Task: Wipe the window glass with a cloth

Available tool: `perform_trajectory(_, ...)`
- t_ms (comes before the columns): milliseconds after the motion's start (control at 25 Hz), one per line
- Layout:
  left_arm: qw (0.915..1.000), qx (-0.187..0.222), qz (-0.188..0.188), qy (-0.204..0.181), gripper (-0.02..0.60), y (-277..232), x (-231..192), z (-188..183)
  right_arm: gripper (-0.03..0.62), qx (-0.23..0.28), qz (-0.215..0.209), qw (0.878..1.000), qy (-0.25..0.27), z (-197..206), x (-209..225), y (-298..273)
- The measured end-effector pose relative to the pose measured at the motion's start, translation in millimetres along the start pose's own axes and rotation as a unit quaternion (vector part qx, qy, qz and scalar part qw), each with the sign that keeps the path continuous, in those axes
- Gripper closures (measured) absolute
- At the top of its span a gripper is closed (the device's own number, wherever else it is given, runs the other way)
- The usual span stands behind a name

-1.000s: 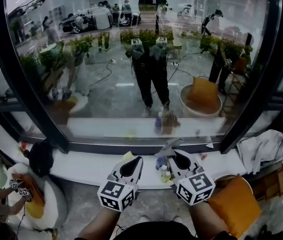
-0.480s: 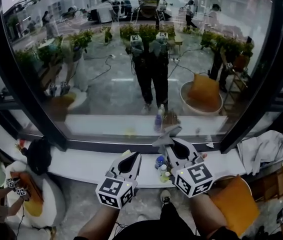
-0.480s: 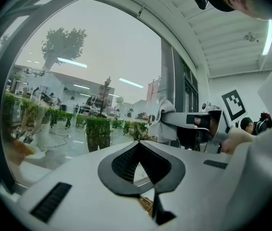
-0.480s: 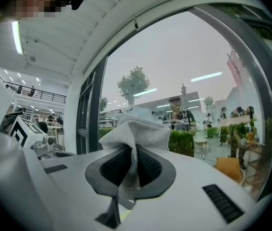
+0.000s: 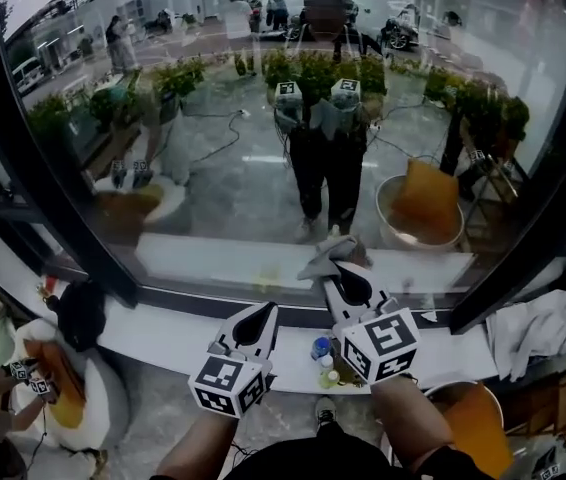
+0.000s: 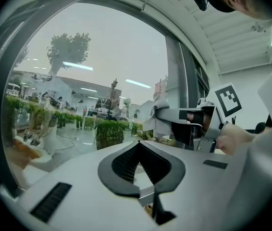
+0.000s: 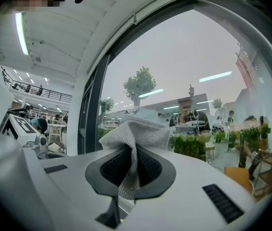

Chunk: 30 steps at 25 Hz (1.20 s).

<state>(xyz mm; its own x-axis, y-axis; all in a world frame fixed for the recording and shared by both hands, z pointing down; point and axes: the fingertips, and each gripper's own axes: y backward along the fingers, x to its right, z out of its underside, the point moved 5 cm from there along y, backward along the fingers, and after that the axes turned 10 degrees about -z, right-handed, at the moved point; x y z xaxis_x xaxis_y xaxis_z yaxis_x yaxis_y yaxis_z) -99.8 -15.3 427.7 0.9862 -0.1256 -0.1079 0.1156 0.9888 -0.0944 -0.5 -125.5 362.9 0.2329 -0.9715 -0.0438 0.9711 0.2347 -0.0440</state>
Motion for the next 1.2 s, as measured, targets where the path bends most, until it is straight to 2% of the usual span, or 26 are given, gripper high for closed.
perform_trajectory(400, 0.9986, -0.001, -0.052, -0.013, 0.574, -58, -7, -15, 0.555, 0.003, -0.047, 0.999, 0.001, -15, 65, -52)
perform_trajectory(640, 0.9956, -0.004, -0.093, -0.011, 0.574, -99, -9, -12, 0.556, 0.003, -0.072, 0.997, 0.011, -7, 105, -83)
perform_trajectory(1040, 0.9922, 0.006, -0.124, 0.002, 0.574, -116, -35, -29, 0.556, 0.01, -0.083, 0.996, 0.03, -26, 106, -132)
perform_trajectory(1200, 0.9941, 0.002, -0.107, -0.017, 0.574, -121, -55, -25, 0.556, 0.006, -0.076, 0.997, 0.029, -25, 103, -156)
